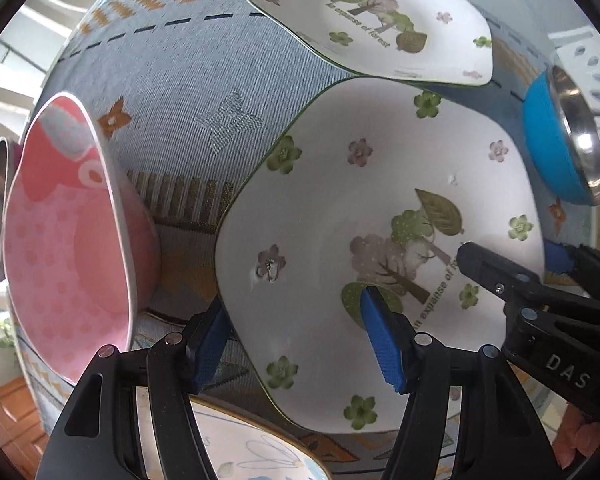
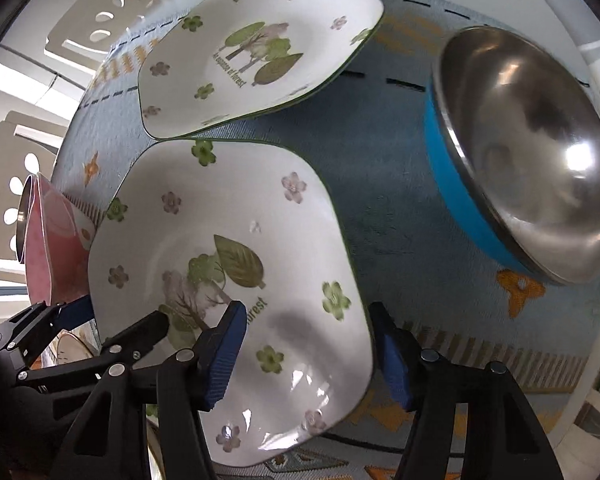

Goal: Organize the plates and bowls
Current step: 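Close both grippers on the forest plate rim and lift it, then carry the forest plate with both grippers over the Sunflower plate, then lower the forest plate onto the Sunflower plate with both grippers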

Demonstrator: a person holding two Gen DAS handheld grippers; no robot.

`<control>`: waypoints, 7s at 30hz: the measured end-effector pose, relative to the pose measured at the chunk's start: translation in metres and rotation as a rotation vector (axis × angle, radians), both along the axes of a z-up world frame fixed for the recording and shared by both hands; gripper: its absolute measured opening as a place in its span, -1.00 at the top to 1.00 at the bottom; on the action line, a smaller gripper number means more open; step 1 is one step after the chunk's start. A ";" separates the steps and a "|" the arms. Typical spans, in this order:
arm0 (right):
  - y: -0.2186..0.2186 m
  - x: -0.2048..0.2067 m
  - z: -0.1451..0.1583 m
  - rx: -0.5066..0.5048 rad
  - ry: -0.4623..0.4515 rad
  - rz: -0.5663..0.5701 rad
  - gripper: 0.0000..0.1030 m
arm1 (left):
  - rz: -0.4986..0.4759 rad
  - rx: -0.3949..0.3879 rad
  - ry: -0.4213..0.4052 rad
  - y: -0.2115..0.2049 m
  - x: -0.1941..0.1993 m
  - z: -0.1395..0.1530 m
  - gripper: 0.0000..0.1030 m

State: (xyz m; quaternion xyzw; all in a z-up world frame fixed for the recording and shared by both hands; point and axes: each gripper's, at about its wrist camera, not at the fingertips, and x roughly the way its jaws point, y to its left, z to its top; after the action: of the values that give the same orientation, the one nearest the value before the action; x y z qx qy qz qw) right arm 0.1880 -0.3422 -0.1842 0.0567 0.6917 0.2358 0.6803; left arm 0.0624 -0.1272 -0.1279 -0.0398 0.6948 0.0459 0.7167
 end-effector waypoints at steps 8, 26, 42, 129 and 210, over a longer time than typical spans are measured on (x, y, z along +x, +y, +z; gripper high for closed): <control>0.010 0.002 -0.001 -0.046 -0.013 0.031 0.07 | 0.015 0.005 -0.013 0.002 0.003 0.002 -0.12; -0.039 -0.043 0.014 0.013 -0.051 0.028 0.48 | -0.072 -0.001 -0.061 -0.015 -0.001 0.037 -0.07; -0.060 -0.063 0.023 0.114 0.032 -0.256 0.71 | -0.045 -0.086 -0.068 0.010 -0.017 0.057 0.01; 0.087 -0.220 0.052 0.149 -0.052 0.047 0.49 | -0.087 -0.141 -0.102 0.136 -0.127 0.059 -0.04; 0.145 -0.220 0.017 0.036 0.093 0.268 0.47 | -0.117 0.038 0.084 0.108 -0.125 0.006 -0.02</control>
State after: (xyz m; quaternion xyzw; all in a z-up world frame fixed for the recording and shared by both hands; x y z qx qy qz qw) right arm -0.0321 -0.1973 -0.1675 -0.0131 0.7196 0.3341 0.6086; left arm -0.0622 -0.0194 -0.1215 0.0164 0.7243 0.0188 0.6890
